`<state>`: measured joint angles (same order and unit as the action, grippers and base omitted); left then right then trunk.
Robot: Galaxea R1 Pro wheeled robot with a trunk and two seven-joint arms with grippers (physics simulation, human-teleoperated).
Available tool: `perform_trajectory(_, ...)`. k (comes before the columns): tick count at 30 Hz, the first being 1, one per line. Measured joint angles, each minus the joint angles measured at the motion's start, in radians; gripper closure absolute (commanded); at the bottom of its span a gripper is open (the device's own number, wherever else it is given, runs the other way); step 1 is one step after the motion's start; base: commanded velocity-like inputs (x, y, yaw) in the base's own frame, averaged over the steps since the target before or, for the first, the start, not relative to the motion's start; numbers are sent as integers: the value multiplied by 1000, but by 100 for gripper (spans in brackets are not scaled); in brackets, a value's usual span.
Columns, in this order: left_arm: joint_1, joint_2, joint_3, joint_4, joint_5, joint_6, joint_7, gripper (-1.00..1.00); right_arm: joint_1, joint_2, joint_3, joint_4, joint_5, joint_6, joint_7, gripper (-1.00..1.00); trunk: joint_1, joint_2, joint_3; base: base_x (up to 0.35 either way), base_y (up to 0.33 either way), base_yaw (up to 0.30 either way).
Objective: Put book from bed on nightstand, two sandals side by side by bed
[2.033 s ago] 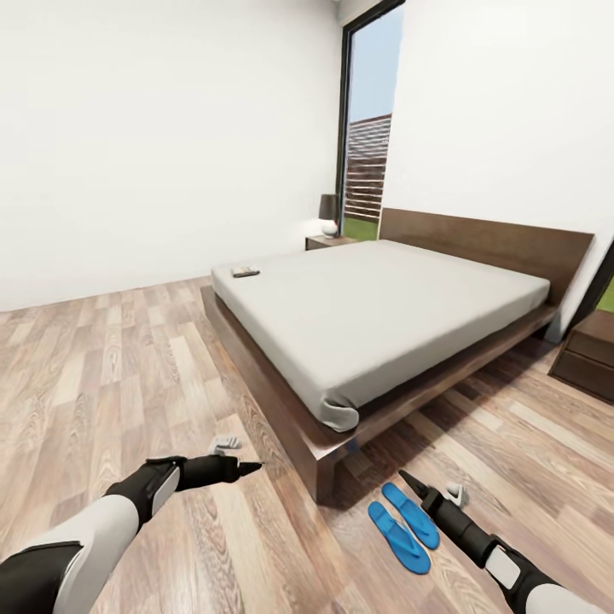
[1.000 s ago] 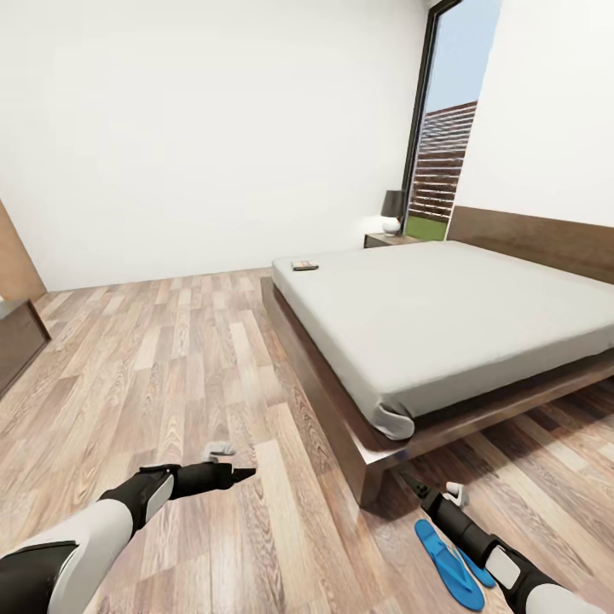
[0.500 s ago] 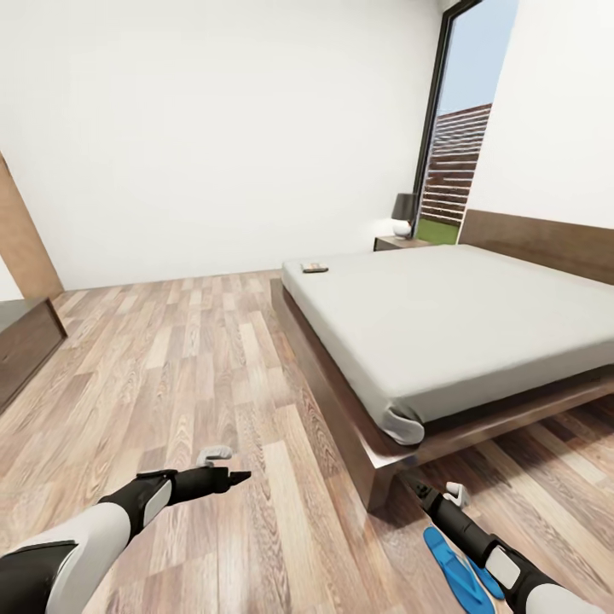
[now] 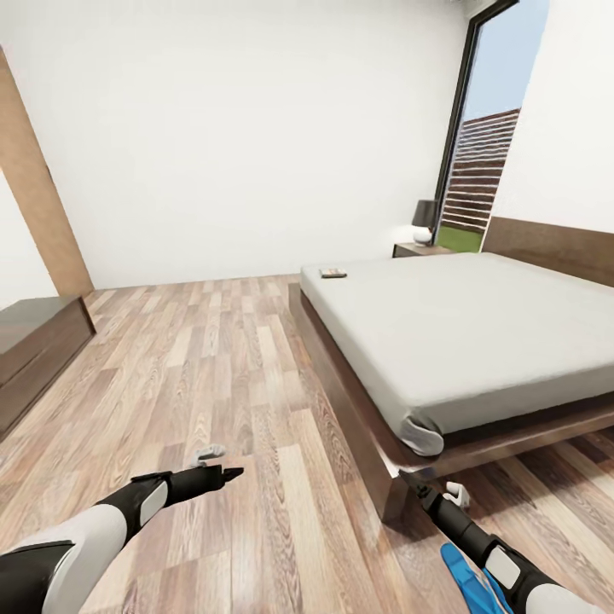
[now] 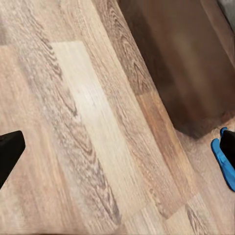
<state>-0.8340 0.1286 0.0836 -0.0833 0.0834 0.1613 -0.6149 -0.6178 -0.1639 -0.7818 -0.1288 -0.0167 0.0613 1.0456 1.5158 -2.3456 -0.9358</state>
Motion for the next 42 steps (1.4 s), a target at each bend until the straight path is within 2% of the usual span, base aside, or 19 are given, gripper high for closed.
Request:
perform_trajectory(7,0,-6,0,1,26,1,59,-100,0,0,0,0,0,0,1,-100,0,0,9,0,0,162)
perform_trajectory(14,0,-7,-1,1,52,2,70,-100,0,0,0,0,0,-1,3,-100,0,0,18,0,0,163)
perform_trajectory(26,0,-11,-1,1,58,0,78,-100,0,0,0,0,0,0,2,-100,0,0,31,0,0,164)
perform_trajectory(42,0,-25,-1,1,58,-1,130,-100,0,0,0,0,0,0,2,-100,0,0,46,0,0,158)
